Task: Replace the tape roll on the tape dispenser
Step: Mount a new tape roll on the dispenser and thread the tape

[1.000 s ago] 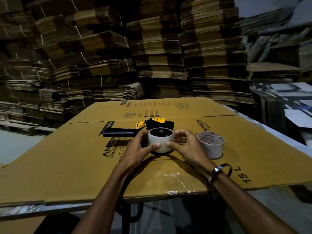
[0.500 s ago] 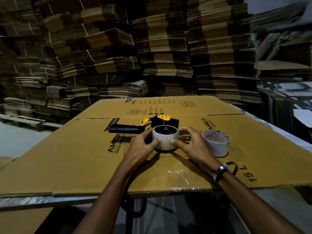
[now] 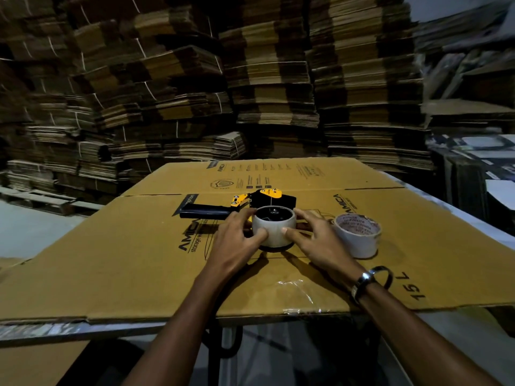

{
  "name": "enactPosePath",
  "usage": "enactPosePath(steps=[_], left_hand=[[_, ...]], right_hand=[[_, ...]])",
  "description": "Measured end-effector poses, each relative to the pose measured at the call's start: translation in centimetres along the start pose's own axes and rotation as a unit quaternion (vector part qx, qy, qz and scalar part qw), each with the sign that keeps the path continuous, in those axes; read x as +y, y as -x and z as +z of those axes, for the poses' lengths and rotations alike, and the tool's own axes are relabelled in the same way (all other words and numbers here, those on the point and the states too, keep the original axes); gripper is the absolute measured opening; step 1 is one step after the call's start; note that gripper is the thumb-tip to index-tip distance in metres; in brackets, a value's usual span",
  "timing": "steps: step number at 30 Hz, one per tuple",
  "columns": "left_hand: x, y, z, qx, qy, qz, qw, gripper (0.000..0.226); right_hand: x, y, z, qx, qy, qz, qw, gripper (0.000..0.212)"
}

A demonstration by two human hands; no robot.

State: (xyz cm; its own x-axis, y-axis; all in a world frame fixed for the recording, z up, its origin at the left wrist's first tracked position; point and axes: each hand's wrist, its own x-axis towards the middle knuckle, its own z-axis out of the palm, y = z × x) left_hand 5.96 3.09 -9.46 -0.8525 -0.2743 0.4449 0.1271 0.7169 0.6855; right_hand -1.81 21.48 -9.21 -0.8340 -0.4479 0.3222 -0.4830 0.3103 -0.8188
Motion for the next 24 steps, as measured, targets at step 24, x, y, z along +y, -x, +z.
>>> enactPosePath(steps=[24], left_hand=[[0.08,-0.37,0.46,-0.013,-0.009,0.070,0.997,0.031]], right_hand=[[-0.42,0.43,-0.29,0.093,-0.038,-0.025,0.995,0.017]])
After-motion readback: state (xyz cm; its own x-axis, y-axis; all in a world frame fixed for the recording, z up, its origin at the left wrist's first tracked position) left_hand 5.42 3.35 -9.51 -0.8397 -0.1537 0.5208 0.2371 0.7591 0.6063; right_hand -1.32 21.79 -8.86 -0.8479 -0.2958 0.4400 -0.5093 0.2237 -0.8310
